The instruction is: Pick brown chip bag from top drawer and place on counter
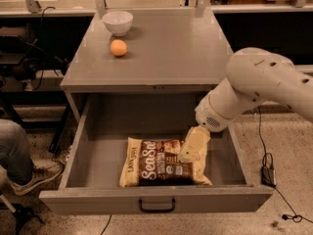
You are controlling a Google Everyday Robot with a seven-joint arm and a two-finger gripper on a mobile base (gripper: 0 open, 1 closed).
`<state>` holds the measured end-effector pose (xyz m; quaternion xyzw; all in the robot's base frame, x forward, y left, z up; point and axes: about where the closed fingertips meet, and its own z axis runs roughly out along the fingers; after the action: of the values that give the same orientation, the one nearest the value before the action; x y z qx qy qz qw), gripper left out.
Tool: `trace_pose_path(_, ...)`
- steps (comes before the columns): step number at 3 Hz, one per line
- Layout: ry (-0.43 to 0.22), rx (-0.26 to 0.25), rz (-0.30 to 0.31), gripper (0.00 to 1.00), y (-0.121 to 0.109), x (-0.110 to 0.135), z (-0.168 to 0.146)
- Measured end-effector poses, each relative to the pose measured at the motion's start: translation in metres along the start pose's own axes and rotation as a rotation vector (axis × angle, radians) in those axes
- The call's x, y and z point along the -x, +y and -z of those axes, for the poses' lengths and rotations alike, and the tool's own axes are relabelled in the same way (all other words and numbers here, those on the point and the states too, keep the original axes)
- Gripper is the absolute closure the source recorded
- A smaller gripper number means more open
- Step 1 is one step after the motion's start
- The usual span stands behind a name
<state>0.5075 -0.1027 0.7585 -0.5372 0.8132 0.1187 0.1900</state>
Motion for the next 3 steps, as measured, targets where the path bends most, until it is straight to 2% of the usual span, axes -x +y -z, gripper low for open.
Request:
trace_pose_path(1, -0.006, 0.035, 0.022, 0.0, -0.004, 0.011, -0.031)
trace_pose_path(3, -0.014, 0.151, 0.012, 0.0, -0.007, 0.009, -0.087)
